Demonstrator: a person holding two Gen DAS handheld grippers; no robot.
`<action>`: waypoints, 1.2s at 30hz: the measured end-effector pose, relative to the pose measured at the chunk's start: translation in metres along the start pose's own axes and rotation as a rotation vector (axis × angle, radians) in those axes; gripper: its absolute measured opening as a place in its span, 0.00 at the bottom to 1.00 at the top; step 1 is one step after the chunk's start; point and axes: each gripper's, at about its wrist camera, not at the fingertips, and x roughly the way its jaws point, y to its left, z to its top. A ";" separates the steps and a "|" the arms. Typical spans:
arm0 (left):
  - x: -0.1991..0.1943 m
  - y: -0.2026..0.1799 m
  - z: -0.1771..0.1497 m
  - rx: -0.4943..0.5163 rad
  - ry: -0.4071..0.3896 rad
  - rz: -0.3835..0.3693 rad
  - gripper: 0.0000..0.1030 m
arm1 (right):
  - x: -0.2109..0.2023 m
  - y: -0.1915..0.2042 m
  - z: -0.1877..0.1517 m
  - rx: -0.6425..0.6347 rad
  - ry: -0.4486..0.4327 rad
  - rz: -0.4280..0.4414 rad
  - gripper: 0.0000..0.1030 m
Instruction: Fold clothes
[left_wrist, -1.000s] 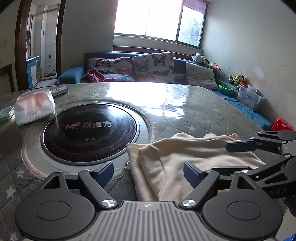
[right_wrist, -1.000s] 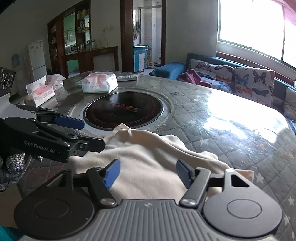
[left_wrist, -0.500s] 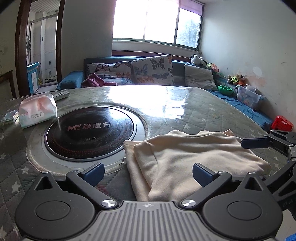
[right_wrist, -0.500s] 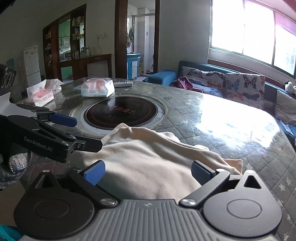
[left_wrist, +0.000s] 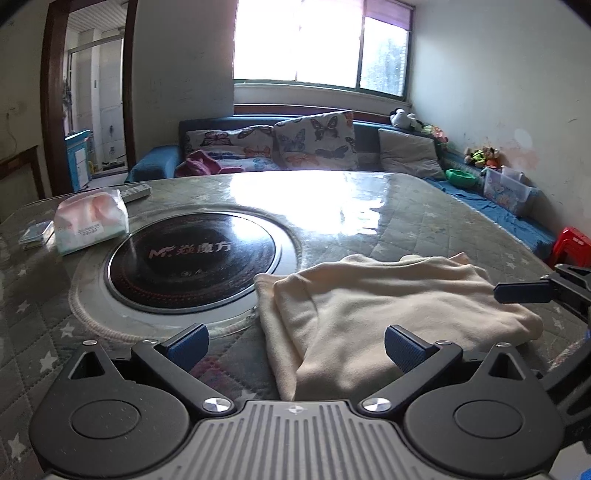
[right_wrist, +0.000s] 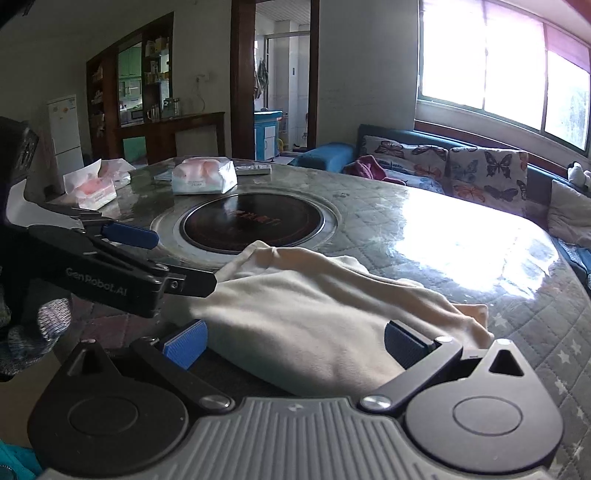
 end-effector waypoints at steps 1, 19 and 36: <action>-0.001 0.000 -0.001 -0.002 0.002 0.005 1.00 | -0.001 0.001 -0.001 -0.006 -0.004 -0.003 1.00; -0.015 -0.013 -0.006 -0.005 0.023 0.049 1.00 | -0.014 0.013 -0.011 -0.028 0.007 0.028 1.00; -0.017 -0.020 -0.008 0.003 0.055 0.096 1.00 | -0.023 0.017 -0.011 -0.044 0.016 0.065 1.00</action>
